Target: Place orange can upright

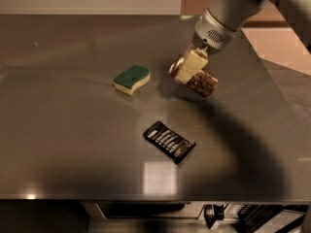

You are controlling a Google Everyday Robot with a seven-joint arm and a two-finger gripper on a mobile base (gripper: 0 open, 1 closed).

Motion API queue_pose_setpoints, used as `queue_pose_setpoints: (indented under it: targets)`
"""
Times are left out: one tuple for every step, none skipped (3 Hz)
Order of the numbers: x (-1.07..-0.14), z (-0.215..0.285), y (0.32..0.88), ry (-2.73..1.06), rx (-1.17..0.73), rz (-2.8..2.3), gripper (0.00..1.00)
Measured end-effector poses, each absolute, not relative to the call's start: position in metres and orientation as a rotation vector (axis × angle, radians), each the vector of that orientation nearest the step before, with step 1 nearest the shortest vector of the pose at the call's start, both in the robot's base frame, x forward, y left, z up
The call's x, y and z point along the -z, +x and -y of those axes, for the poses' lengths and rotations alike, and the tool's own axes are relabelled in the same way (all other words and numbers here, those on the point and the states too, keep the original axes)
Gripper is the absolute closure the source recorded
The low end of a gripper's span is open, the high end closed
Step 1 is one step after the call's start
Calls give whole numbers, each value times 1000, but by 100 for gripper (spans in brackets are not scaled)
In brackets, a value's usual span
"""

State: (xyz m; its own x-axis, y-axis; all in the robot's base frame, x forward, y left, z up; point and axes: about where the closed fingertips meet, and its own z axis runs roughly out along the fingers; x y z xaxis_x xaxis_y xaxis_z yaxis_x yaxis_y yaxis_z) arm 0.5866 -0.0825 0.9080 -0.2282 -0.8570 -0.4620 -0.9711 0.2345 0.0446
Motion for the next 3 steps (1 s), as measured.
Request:
queue_pose_setpoints:
  targets:
    - [-928, 88, 590, -1537, -683, -1996, 100]
    - [-946, 95, 591, -1418, -826, -1817, 100]
    - [-955, 104, 590, -1332, -905, -1687, 100]
